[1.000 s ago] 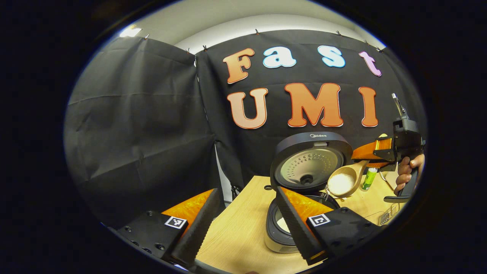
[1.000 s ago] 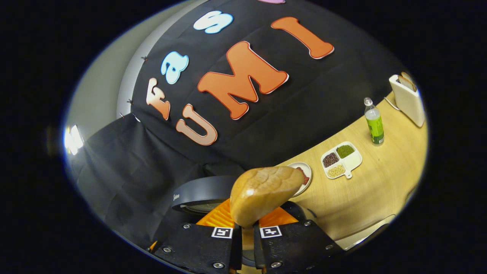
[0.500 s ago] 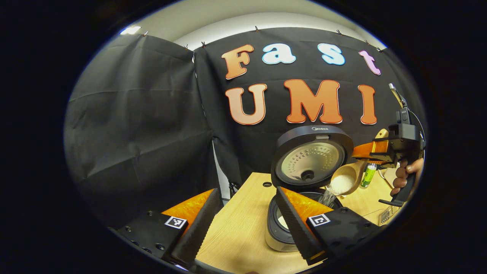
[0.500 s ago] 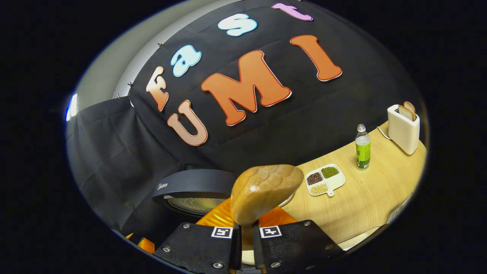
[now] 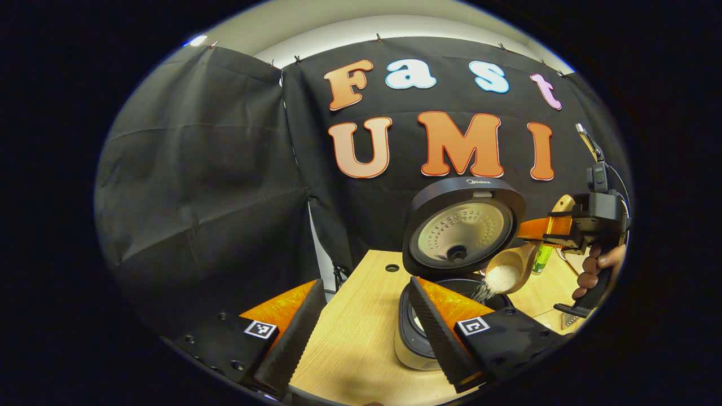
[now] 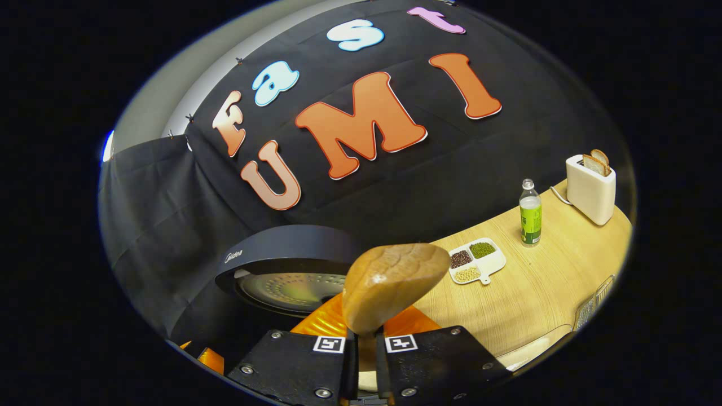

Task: Close the left gripper, press the button to open the rice cooker; take a wooden spoon from the chopstick holder with the right hand, scoop a spoonful of rice and pour it into the rice cooker, then put the wooden spoon back into the chopstick holder.

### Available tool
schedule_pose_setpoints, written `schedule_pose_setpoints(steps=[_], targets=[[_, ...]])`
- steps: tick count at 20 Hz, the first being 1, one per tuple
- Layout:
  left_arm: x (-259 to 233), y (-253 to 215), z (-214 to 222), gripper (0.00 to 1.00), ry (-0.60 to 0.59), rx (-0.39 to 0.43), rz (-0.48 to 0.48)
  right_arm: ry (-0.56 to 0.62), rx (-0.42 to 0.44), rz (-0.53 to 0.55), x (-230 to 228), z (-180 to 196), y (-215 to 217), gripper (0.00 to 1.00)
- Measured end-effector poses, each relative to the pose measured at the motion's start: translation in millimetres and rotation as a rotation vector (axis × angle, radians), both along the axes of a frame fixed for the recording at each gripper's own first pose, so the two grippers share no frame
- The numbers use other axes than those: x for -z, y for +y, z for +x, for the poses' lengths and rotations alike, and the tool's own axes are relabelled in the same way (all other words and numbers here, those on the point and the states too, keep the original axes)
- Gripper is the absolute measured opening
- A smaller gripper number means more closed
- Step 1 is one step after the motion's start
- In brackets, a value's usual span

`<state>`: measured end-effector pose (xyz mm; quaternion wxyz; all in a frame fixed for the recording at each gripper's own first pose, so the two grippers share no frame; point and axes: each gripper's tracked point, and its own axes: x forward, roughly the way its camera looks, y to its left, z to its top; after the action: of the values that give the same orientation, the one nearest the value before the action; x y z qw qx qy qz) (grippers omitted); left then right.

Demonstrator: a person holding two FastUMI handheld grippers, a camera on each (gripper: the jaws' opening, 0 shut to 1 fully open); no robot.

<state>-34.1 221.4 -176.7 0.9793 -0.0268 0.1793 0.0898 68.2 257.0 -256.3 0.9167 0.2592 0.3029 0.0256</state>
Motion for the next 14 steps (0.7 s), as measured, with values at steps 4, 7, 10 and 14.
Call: schedule_pose_setpoints(steps=[4,7,10,14], targets=[[5.0,5.2,4.4,1.00,0.000,0.012,-0.009,-0.046,-0.053,-0.078,-5.7,-0.7,17.3,0.12],[8.5,9.0,2.7,0.93,0.000,0.013,-0.014,-0.091,-0.106,-0.150,-8.2,-2.8,27.4,0.12],[13.8,18.0,1.7,0.93,0.008,-0.001,-0.027,-0.141,-0.161,-0.228,-12.6,1.7,36.5,0.12],[20.1,29.4,-0.4,1.00,0.018,-0.022,-0.043,-0.208,-0.215,-0.301,-21.2,6.4,47.1,0.12]])
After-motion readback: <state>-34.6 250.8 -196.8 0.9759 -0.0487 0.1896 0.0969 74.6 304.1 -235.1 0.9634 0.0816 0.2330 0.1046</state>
